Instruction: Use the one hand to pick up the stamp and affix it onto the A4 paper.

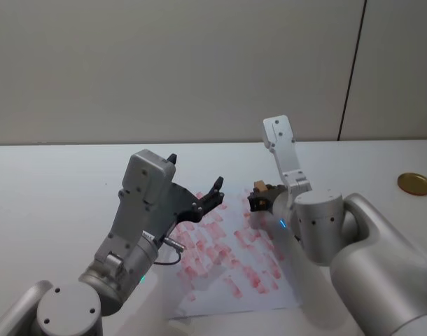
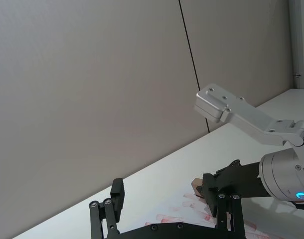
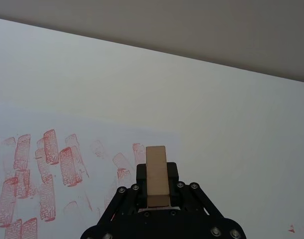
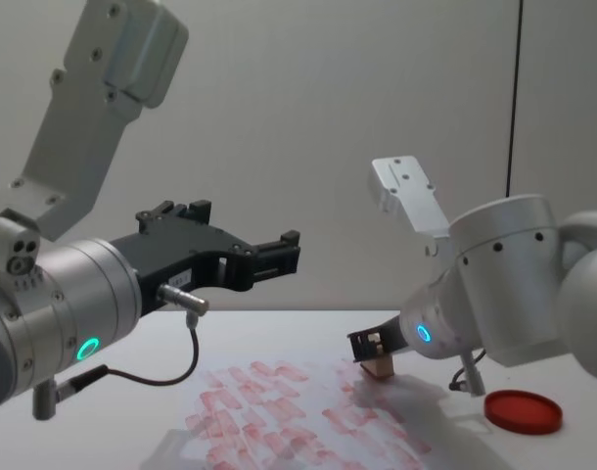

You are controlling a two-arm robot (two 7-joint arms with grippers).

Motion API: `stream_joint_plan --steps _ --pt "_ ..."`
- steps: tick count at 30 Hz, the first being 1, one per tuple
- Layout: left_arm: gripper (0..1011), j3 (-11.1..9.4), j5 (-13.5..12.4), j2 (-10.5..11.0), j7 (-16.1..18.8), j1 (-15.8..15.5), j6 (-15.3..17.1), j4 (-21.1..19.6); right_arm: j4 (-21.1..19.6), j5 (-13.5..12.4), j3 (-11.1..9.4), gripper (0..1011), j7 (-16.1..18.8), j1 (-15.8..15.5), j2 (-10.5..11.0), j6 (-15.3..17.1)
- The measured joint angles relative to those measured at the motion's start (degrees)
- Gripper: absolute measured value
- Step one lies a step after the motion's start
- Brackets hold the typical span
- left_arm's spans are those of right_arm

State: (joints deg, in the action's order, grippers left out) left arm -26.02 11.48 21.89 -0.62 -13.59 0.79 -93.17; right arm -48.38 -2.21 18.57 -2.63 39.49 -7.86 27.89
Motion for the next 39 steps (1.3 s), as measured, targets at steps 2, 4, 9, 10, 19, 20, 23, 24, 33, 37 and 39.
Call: stream_joint_plan --steps 2,4,9,10,19,20,23,24,33,37,39 --pt "993 0.0 0.0 0.0 0.0 0.0 0.0 0.0 0.4 0.0 0.0 219 0.0 0.2 -0.1 0.0" --pt "993 0.0 0.0 0.0 0.0 0.0 0.0 0.0 0.9 0.0 -0.1 219 0.0 0.4 -0.2 0.0" --pt "993 0.0 0.0 0.0 0.0 0.0 0.0 0.0 1.7 0.0 -0.2 219 0.0 0.6 -0.3 -0.1" --pt "993 0.0 0.0 0.0 0.0 0.0 0.0 0.0 1.8 0.0 -0.2 219 0.0 0.7 -0.4 -0.1" --pt "993 0.0 0.0 0.0 0.0 0.0 0.0 0.0 2.9 -0.1 -0.5 219 0.2 0.9 -0.5 -0.1" --pt "993 0.0 0.0 0.0 0.0 0.0 0.0 0.0 3.0 -0.2 -0.6 219 0.2 0.9 -0.5 -0.1" --pt "993 0.0 0.0 0.0 0.0 0.0 0.0 0.0 3.1 -0.3 -0.7 219 0.2 0.8 -0.6 -0.1" --pt "993 0.0 0.0 0.0 0.0 0.0 0.0 0.0 3.3 -0.5 -0.8 219 0.3 0.8 -0.6 -0.1" --pt "993 0.0 0.0 0.0 0.0 0.0 0.0 0.0 3.4 -1.0 -1.2 219 0.4 0.4 -0.4 -0.1" --pt "993 0.0 0.0 0.0 0.0 0.0 0.0 0.0 3.4 -1.2 -1.4 219 0.4 0.3 -0.4 -0.1" --pt "993 0.0 0.0 0.0 0.0 0.0 0.0 0.0 3.5 -1.3 -1.5 219 0.5 0.2 -0.4 -0.1"
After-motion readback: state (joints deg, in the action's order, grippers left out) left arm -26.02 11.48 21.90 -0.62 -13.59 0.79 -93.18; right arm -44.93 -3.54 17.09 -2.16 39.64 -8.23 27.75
